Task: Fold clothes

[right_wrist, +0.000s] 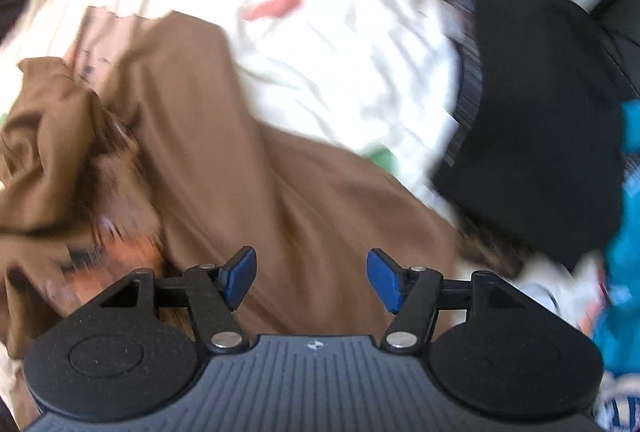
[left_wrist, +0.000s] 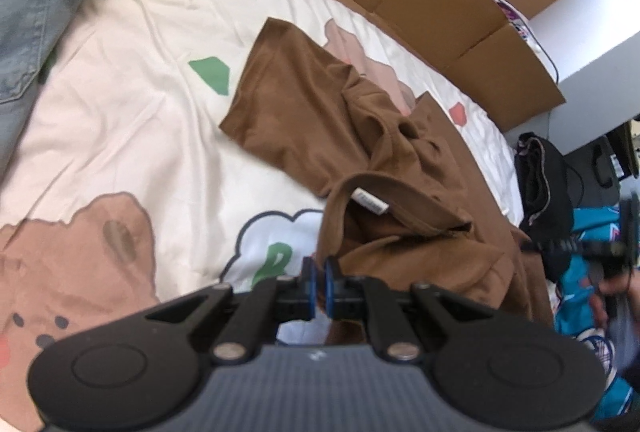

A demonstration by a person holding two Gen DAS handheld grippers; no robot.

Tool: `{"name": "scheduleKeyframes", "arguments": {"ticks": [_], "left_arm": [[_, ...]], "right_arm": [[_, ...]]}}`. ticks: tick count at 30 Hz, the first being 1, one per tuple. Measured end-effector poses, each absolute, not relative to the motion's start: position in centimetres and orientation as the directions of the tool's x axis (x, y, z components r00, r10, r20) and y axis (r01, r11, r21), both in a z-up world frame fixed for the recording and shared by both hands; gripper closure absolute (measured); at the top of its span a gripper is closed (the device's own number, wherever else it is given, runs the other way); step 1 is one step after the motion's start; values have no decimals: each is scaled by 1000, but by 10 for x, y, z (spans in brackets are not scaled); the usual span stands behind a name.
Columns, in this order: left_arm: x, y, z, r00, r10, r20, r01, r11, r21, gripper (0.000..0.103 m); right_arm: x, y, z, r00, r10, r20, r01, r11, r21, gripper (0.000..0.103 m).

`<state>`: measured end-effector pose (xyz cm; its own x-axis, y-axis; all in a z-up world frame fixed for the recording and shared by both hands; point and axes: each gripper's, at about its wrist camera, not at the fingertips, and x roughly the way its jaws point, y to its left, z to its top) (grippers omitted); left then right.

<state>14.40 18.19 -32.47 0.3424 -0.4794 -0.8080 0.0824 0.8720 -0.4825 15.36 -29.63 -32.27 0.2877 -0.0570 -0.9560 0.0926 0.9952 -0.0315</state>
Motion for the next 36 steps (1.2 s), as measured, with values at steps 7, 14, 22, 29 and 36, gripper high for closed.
{"name": "scheduleKeyframes", "arguments": {"ticks": [7,14,22,29,36], "left_arm": [[139,206,-323,344,-441,-829,41,889,-456,99],[137,223,-323,349,-406,-845,0,901,-433,99],[138,225,-324,357,-396,-846,-3,905,-425,98],[139,224,-324,363,-391,-846,0,908,-419,98],[141,223,-324,366,-387,-846,6,910,-414,99]], "right_arm": [[215,-261,-353,324,47,-945,9,999,53,35],[245,-254,-382,295,99,-950,-7,995,102,58],[229,-259,-372,298,76,-951,-32,997,70,102],[211,-277,-359,297,15,-955,4,1000,17,102],[176,-311,-346,265,-94,-960,98,993,-70,102]]}}
